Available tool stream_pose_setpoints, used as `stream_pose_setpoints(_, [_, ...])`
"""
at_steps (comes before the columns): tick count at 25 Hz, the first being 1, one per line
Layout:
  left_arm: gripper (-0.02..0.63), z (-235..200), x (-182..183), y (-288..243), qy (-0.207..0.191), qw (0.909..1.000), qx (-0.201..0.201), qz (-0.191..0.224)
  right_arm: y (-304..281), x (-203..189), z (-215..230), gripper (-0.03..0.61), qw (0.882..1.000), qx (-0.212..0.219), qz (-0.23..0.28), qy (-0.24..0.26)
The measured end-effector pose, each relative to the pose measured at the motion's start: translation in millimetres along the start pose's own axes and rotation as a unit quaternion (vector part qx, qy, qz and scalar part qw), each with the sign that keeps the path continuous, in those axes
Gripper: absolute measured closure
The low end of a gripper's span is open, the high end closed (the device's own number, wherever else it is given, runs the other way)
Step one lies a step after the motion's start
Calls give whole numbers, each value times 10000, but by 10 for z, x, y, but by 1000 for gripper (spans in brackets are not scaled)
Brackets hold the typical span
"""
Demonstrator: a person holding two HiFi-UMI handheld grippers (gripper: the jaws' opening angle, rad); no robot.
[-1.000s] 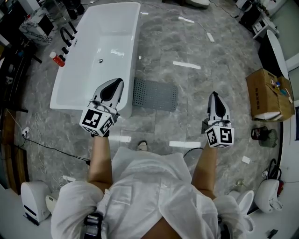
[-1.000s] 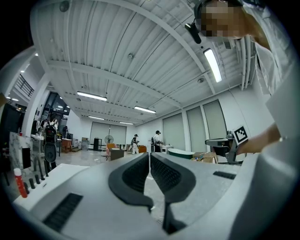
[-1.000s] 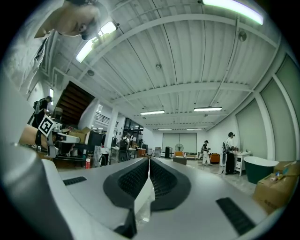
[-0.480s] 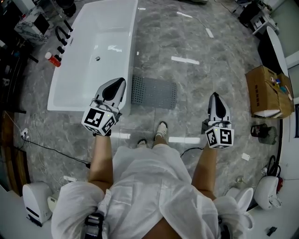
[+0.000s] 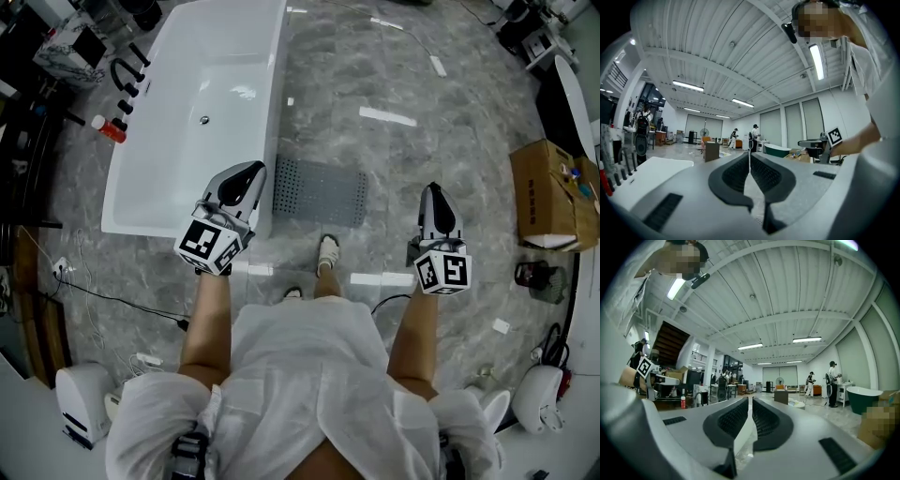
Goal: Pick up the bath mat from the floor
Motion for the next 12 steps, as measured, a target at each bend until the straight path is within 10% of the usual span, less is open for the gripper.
stream_pose_setpoints(12, [597,-305,-330,-1182,258,9991,-125,-327,-979,-624,509,546,9978,142,-638,-98])
Point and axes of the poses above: the fingertips, and each gripper's own axes: y backward along the fingers, z to its right, x out of its top, the point moved 2 cm from there along y, backward along the fingers, and after that the axes turned 15 degrees about -z, right-handed, at the moved point
